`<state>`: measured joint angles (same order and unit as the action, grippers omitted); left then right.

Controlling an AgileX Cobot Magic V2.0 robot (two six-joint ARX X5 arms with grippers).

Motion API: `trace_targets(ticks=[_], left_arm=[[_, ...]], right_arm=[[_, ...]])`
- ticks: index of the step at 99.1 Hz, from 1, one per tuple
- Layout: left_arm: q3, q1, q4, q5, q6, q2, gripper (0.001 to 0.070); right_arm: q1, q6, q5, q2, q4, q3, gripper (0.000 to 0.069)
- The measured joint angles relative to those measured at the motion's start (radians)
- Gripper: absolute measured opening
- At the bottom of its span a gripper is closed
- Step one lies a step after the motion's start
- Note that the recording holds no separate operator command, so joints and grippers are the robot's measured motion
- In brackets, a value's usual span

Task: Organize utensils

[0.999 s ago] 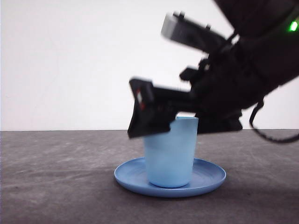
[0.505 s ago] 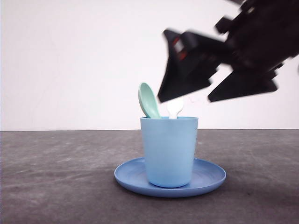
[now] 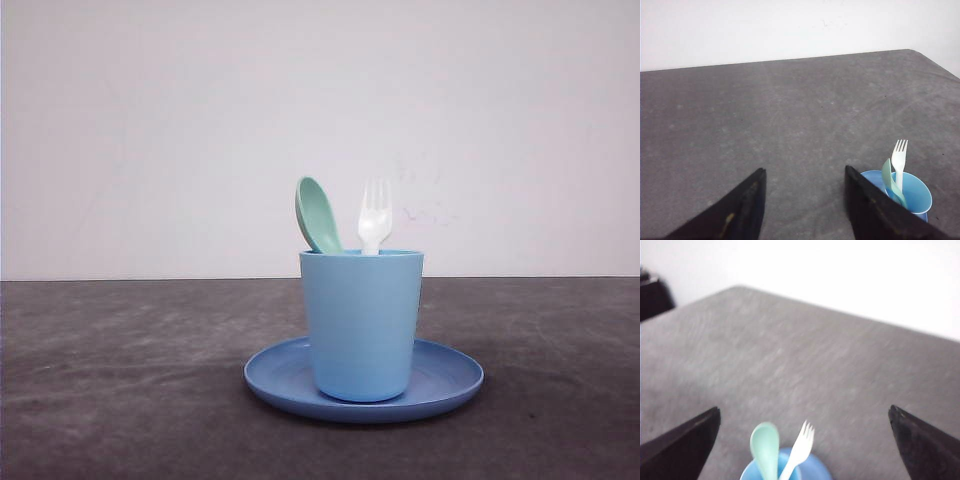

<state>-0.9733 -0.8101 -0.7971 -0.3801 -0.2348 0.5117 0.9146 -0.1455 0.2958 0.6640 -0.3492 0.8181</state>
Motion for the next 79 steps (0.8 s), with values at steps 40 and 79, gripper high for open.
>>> trace_targets(ticks=[40,79], left_arm=[[0.0,0.0,0.001,0.0,-0.031,0.0,0.0298],[0.0,0.0,0.001,0.0,-0.04,0.0,0.0025]], right_arm=[[0.0,0.008,0.068,-0.043,-0.061,0.066,0.054],[0.0,0.018,0.098,-0.043,-0.06,0.066,0.0005]])
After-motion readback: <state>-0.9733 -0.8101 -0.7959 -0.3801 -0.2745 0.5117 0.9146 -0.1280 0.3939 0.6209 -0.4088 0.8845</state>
